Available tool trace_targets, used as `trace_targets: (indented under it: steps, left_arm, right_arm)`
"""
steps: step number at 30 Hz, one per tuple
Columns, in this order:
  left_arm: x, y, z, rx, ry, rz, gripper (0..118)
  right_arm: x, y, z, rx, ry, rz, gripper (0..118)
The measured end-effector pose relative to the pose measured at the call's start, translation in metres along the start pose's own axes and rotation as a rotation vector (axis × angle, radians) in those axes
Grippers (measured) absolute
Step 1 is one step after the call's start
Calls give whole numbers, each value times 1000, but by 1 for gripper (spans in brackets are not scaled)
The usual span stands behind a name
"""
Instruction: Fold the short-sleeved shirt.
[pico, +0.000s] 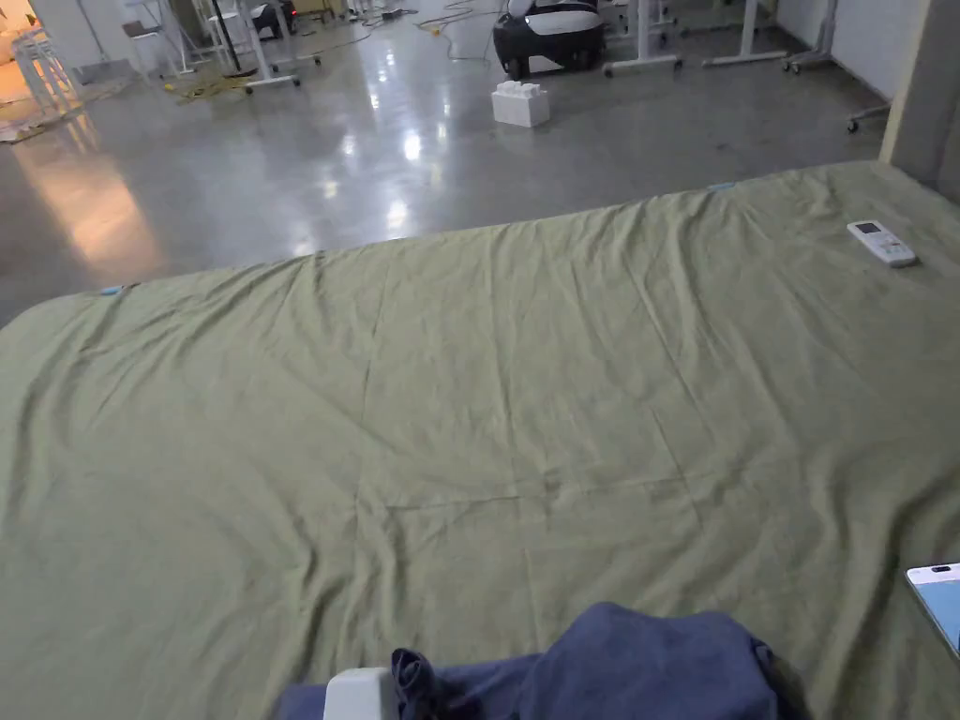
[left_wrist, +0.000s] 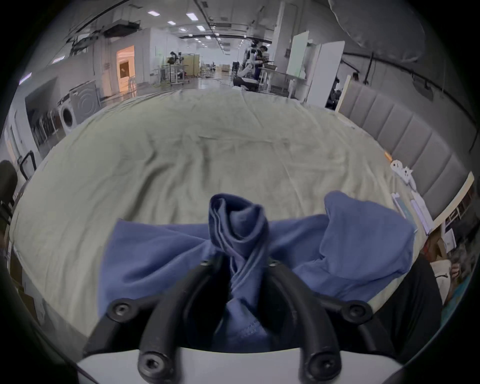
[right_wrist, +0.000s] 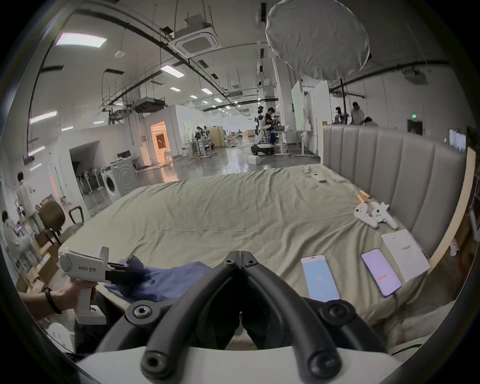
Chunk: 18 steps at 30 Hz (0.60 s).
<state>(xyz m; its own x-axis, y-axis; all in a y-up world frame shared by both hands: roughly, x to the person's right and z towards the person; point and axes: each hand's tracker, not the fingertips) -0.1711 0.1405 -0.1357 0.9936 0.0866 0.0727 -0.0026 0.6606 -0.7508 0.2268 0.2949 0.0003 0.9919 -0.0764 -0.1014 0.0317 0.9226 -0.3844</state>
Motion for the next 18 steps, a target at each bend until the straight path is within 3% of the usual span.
trace_targets:
  steps: [2,3,7,10,12,13,14,15,18]
  left_arm:
    - [-1,-4,6,18,-125,17,69]
    - [-2,-1,12,40,-164,32,77]
    - [-15,15,54,188,-166,80,79]
    - [-39,20,77,251,-129,258,79]
    - [-57,16,73,213,-161,393,71]
    - [-62,12,62,163,-211,428,54]
    - [-61,7,49,125,-229,456,18]
    - [-60,2,38,90,-204,450,8]
    - [-47,-16,-6,-19,-263,473,8]
  right_arm:
    - [8,-4,3,-17,-24,-26,0]
    - [13,-7,3,-21,-28,-54,0]
    - [24,-11,-1,-25,-28,-142,0]
    - [24,-11,-2,-17,-19,-150,0]
    - [25,-12,-3,-18,-9,-155,0]
    - [25,-13,-5,-24,-1,-158,0]
    - [24,-14,-5,-29,3,-159,0]
    - [24,-15,-5,-31,5,-159,0]
    - [19,-18,-4,-42,13,-156,0]
